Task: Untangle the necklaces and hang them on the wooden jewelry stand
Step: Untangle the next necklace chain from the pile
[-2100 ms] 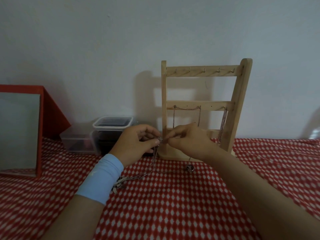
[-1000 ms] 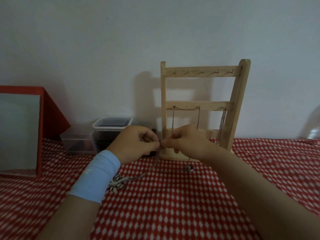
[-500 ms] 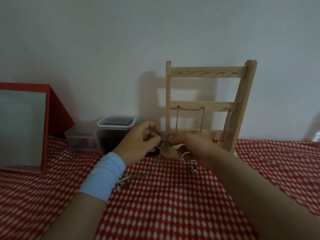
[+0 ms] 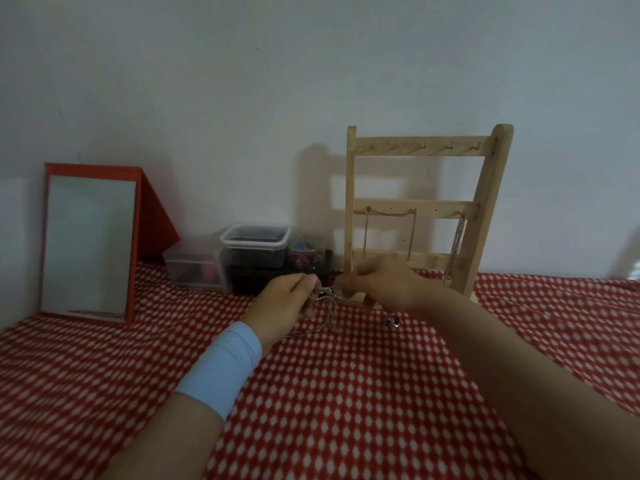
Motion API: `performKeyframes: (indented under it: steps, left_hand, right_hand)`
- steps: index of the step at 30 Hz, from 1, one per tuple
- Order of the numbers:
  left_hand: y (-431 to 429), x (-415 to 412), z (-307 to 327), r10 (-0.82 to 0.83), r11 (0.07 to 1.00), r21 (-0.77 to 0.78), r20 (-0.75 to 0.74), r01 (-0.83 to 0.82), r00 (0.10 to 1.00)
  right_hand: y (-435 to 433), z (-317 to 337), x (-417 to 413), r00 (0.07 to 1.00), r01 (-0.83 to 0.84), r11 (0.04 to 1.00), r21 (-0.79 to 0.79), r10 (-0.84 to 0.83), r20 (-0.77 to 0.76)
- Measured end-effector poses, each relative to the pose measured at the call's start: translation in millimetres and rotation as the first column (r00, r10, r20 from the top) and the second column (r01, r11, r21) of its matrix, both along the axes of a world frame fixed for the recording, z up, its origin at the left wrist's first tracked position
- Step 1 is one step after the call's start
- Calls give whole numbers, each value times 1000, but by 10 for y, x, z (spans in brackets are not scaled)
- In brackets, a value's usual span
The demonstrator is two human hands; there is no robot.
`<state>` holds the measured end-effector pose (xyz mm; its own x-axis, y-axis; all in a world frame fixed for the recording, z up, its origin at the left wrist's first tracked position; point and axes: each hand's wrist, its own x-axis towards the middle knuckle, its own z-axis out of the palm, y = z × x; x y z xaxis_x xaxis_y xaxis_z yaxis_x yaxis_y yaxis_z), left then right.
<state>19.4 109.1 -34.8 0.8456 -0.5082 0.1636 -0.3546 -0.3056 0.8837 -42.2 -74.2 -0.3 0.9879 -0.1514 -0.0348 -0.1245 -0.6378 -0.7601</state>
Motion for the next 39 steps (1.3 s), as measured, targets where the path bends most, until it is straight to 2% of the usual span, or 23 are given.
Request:
performKeyframes:
  steps: [2,4,6,8,9,10,11,13,14,15,17,19,22,24,26,28,30,32,34,35,37,39]
  left_hand:
    - [56,-62,4,-23,1000,-14,-43,22,999]
    - [102,-127,11,-123,992,18,-55,124,991]
    - [145,-209,55,-268,947,160,-76,277,960]
    - [160,-262,80,-372,876,299,-81,378,925]
    - [162,-270,74,-380,869,321,-55,376,924]
    - [158,-279,61,-353,887,320,3,333,936]
    - [148,-255,33,-298,912,318,85,258,951]
    - [126,-213,-47,-217,926,357,225,127,950]
    - [116,-198,-94,-228,907,407,255,109,940]
    - [109,-196,-147,-263,874,472,265,113,927]
    - [97,-208,-231,-335,811,572,285,121,898]
    - [98,-209,-265,-339,811,576,327,98,882]
    - [129,-198,-264,-300,810,584,340,50,891]
    - [122,-193,-278,-287,790,612,324,31,901]
    - [97,-194,-277,-232,810,587,315,3,920]
    - [73,-193,-262,-165,844,537,290,-17,943]
    - [27,-219,-251,-171,849,529,275,-1,946]
    - [-37,-263,-242,-189,848,531,283,11,940]
    - [-105,-300,-236,-187,846,533,323,-14,928]
    - [-131,-309,-234,-183,842,538,349,-36,919]
    - [-166,-315,-242,-171,822,562,394,-90,903]
    - [-162,-320,-260,-136,810,570,414,-140,900]
  right_hand:
    - [25,40,-56,997,-70,994,-86,69,-20]
    - [10,87,-109,991,-124,974,-189,113,-65]
    - [-40,170,-217,956,-251,936,-245,200,-213]
    - [-84,229,-381,843,-412,900,-144,317,-434]
    - [-105,237,-460,801,-438,895,-83,346,-489]
    - [-124,218,-532,804,-422,905,-55,346,-483]
    - [-138,180,-566,854,-382,921,-80,318,-412]
    - [-155,58,-561,965,-239,939,-248,202,-168]
    - [-155,-15,-532,984,-176,924,-339,159,-77]
    - [-131,-92,-516,987,-158,902,-402,151,-49]
    - [-68,-239,-492,974,-225,843,-488,205,-95]
    - [-29,-340,-485,960,-275,781,-561,256,-115]
    - [-72,-344,-543,975,-219,809,-545,208,-84]
    - [-148,-335,-595,982,-189,815,-548,157,-104]
    - [-293,-309,-658,987,-136,795,-591,56,-151]
    - [-467,-263,-737,973,-88,705,-704,-90,-211]
    - [-596,-209,-835,954,-63,571,-818,-207,-218]
    - [-572,-153,-882,944,-34,522,-852,-264,-199]
    - [-435,-125,-846,970,19,558,-830,-212,-120]
    - [-335,-124,-814,986,22,618,-786,-144,-86]
    - [-164,-178,-765,995,-68,752,-656,5,-97]
    - [-85,-281,-726,988,-146,816,-560,89,-129]
